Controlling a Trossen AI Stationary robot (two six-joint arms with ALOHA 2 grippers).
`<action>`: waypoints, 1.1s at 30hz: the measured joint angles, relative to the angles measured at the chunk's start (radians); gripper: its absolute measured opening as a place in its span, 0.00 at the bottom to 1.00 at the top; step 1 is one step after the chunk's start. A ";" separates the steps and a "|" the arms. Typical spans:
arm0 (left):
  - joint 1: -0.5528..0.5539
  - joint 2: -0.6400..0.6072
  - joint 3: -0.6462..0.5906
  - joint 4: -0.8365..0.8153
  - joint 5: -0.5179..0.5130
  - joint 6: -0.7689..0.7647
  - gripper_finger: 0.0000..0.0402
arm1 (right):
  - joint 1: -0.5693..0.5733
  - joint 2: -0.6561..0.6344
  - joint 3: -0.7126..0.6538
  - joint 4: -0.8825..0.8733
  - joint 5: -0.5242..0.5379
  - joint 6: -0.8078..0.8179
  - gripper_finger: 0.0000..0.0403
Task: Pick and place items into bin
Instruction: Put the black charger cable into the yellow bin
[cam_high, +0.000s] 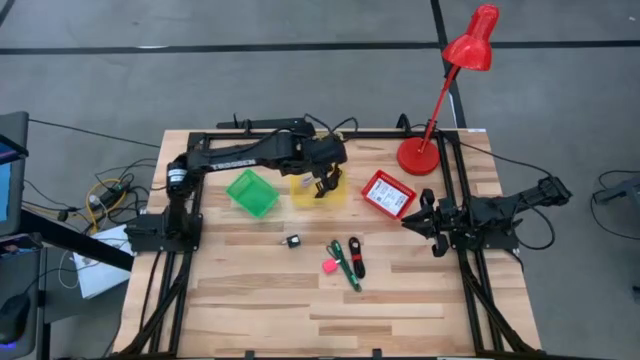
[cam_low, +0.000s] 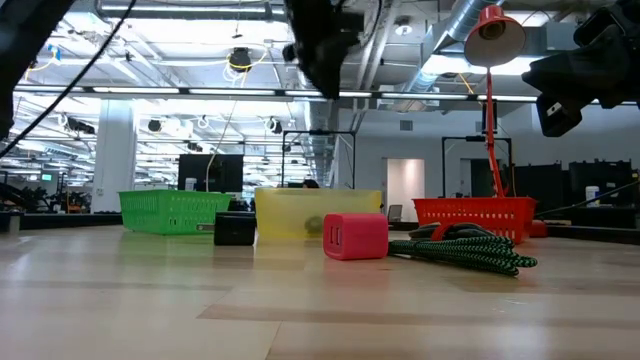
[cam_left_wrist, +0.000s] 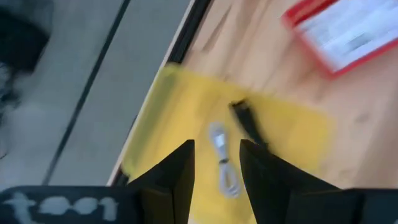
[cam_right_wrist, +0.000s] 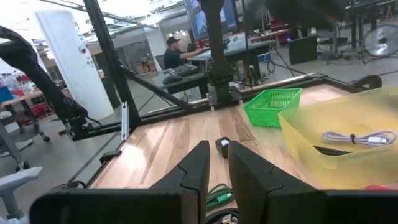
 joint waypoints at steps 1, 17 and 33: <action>-0.005 -0.024 0.000 0.014 0.017 0.008 0.30 | 0.000 0.000 0.000 0.000 0.000 0.000 0.13; -0.067 -0.594 -0.543 0.372 0.062 -0.019 0.30 | 0.000 0.000 0.000 0.000 0.000 0.000 0.13; -0.260 -1.244 -1.632 1.337 0.200 -0.289 0.30 | 0.000 0.000 0.000 0.001 0.000 0.000 0.13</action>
